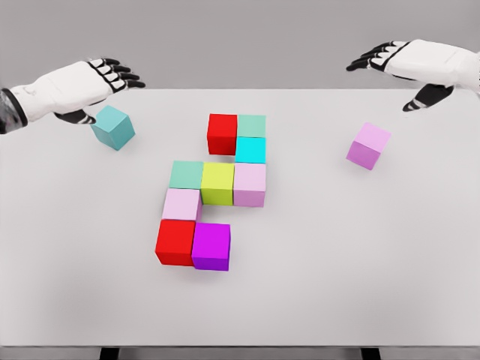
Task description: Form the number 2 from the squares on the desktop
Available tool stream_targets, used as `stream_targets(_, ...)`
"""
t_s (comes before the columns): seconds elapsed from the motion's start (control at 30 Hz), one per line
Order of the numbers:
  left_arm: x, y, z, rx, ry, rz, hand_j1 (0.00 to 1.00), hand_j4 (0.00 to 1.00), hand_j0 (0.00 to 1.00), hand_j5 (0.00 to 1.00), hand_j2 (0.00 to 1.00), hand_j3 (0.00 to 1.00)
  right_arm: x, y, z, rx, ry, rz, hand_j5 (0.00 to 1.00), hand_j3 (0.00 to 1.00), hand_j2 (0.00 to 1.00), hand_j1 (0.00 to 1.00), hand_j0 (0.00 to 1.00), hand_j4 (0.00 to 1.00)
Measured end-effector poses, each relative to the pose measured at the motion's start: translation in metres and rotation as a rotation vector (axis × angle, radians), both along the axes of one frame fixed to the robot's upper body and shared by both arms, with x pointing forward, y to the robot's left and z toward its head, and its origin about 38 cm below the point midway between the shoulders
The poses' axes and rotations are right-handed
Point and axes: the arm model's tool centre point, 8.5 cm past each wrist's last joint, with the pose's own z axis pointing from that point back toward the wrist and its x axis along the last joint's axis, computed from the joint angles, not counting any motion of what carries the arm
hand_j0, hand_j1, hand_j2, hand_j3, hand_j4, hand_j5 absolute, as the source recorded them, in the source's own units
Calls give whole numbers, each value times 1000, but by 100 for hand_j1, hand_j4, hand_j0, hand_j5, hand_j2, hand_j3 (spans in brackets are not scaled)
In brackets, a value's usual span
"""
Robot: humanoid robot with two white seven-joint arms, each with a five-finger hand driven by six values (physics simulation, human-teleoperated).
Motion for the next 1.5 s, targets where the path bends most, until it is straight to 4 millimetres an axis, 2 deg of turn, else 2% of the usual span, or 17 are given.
stream_targets(0.1,-1,0,-8,-21,35,0,100,100,100,100,100,100,17,0,-7,-40,40,-28,100,100,100,100,100,100)
stream_targets(0.13,0,0,-4,-24,32,0,100,100,100,100,100,100,20,0,-11,-61,57,-34,100,100,100,100,100,100)
stream_targets(0.2,6,-1,17,-13,2,-8,100,100,100,100,100,100,25,-1,-25,-110,101,-42,100,100,100,100,100,100)
stream_targets(0.23,8,-1,22,1,-3,-11,100,100,100,100,100,100,25,-1,-34,-134,122,-44,100,100,100,100,100,100)
stream_targets(0.3,7,1,20,33,12,-16,100,100,100,100,100,100,25,-4,-46,-185,148,-51,100,100,100,100,100,100)
stream_targets(0.37,14,1,42,67,-23,-18,100,100,100,100,100,100,25,-5,-54,-218,163,-54,100,100,100,100,100,100)
stream_targets(0.4,16,4,41,86,-16,-10,100,100,100,100,100,100,25,-6,-58,-229,169,-55,100,100,100,100,100,100)
stream_targets(0.43,21,7,50,103,-25,2,100,100,100,100,100,100,24,-6,-61,-237,175,-54,100,100,100,100,100,100)
stream_targets(0.57,30,22,20,129,53,66,100,100,100,100,100,100,26,5,-70,-258,182,-36,100,100,100,100,100,100)
stream_targets(0.7,38,32,7,108,93,120,100,100,100,100,100,100,31,13,-81,-284,194,-33,100,100,100,100,100,100)
stream_targets(0.87,43,31,0,15,140,154,100,100,100,100,100,100,36,14,-97,-333,214,-52,100,100,100,100,100,100)
stream_targets(1.0,39,32,-12,-27,199,164,100,100,100,100,100,100,35,19,-109,-354,230,-45,99,99,99,99,99,99)
stream_targets(1.1,38,28,-14,26,257,154,100,100,100,100,100,100,35,22,-111,-361,229,-39,99,99,99,99,99,99)
stream_targets(1.23,40,22,-7,132,300,130,100,100,100,100,100,100,36,27,-115,-375,229,-31,97,97,97,97,97,97)
stream_targets(1.33,36,6,-12,188,337,77,100,100,100,100,100,100,35,29,-118,-384,230,-27,82,82,82,82,82,82)
stream_targets(1.37,33,1,-17,188,357,59,100,100,100,100,100,100,35,30,-118,-387,229,-26,73,73,73,73,73,73)
stream_targets(1.5,23,-11,-28,139,430,24,100,100,100,100,100,100,36,30,-118,-394,226,-24,58,58,58,58,58,58)
